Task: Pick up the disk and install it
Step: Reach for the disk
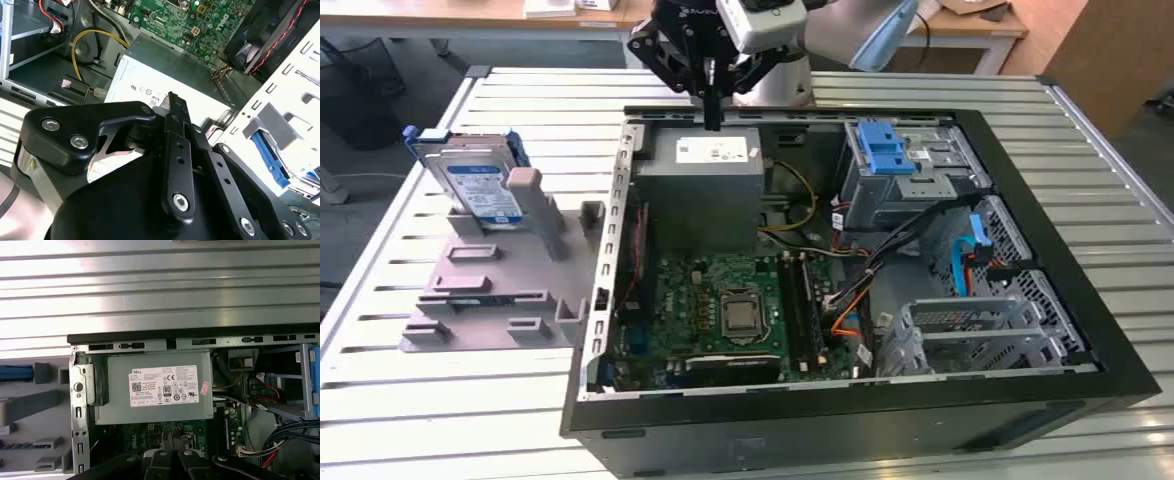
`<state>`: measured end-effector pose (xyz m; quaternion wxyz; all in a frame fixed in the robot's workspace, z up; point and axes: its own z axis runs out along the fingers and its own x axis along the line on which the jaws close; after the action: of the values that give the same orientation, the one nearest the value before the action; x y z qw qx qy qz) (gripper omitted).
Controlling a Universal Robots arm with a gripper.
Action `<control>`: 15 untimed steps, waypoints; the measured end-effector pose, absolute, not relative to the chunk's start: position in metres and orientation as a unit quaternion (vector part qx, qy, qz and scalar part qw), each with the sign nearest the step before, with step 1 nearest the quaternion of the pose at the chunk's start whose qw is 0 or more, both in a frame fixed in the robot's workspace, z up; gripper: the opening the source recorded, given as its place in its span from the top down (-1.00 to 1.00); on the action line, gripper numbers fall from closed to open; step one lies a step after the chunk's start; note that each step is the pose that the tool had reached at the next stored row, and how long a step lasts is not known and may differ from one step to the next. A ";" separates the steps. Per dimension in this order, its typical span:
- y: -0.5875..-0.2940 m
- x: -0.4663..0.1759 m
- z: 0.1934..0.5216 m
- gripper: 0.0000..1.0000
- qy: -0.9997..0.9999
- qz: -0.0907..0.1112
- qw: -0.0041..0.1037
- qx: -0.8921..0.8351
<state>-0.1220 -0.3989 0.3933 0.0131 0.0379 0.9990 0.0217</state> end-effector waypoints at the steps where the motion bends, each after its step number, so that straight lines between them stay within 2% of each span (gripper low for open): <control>1: -0.399 -0.122 0.393 0.79 0.999 0.022 0.013 0.038; 15: -0.399 -0.125 0.393 0.79 0.999 0.022 0.013 0.038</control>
<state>-0.1254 -0.3989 0.3933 0.0131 0.0378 0.9990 0.0217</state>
